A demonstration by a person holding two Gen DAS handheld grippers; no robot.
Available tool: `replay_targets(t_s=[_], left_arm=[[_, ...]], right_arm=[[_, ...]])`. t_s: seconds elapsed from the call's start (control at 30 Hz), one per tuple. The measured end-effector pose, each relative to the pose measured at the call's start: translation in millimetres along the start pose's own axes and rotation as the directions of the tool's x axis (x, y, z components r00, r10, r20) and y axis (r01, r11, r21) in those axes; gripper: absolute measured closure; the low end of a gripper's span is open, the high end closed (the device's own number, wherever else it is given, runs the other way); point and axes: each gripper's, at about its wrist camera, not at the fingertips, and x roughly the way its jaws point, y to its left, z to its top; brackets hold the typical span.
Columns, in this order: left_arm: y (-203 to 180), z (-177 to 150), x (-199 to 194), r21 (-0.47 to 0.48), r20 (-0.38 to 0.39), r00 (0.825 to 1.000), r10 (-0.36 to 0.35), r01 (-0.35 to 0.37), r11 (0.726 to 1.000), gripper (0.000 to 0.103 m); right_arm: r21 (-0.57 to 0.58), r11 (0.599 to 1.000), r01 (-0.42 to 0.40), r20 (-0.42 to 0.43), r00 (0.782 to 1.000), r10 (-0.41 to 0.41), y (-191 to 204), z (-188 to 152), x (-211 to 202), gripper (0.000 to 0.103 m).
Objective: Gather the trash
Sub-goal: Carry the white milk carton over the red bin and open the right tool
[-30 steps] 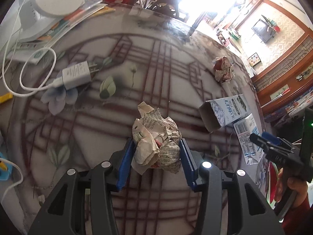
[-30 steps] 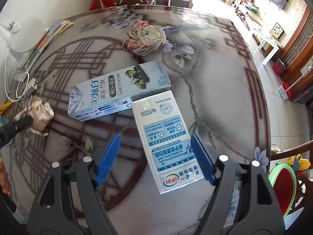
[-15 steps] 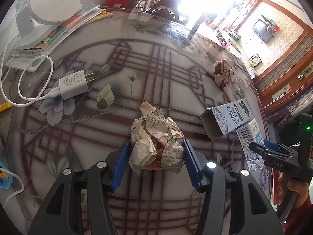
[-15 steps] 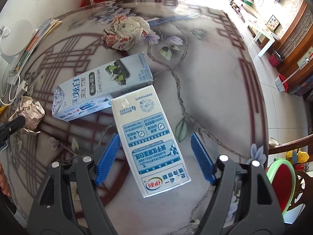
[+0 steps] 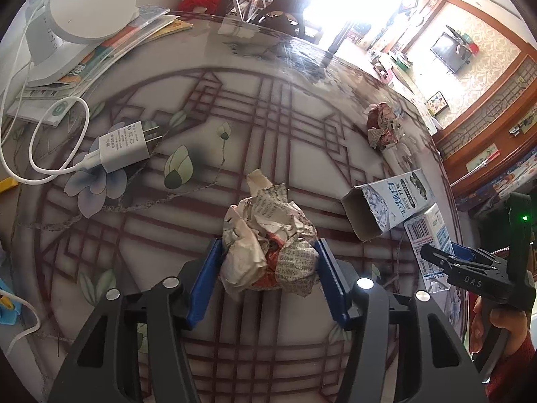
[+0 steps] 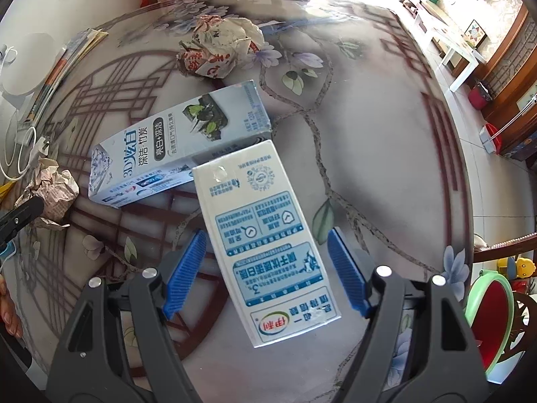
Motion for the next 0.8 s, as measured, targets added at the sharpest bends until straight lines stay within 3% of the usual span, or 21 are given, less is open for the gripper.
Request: replay_targets(t_s=[0.07, 0.13, 0.5, 0.8], left_arm=[[-1, -1, -2, 0.002, 0.011, 1.0, 0.004, -0.004, 1.0, 0.055], [-3, -1, -5, 0.007, 0.022, 1.0, 0.01, -0.011, 1.0, 0.055], [-18, -10, -30, 0.039, 0.046, 0.999, -0.005, 0.003, 0.999, 0.056], [-50, -27, -48, 0.107, 0.042, 0.996, -0.073, 0.068, 0.992, 0.056]], right_arm=[[0.0, 1.0, -0.014, -0.01, 1.0, 0.014, 2, -2, 1, 0.044], [0.002, 1.0, -0.023, -0.012, 1.0, 0.023, 5, -5, -1, 0.046], [0.045, 0.994, -0.095, 0.023, 0.995, 0.094, 24, -45, -37, 0.048], [0.091, 0.984, -0.152, 0.084, 0.986, 0.144, 35, -79, -87, 0.048]])
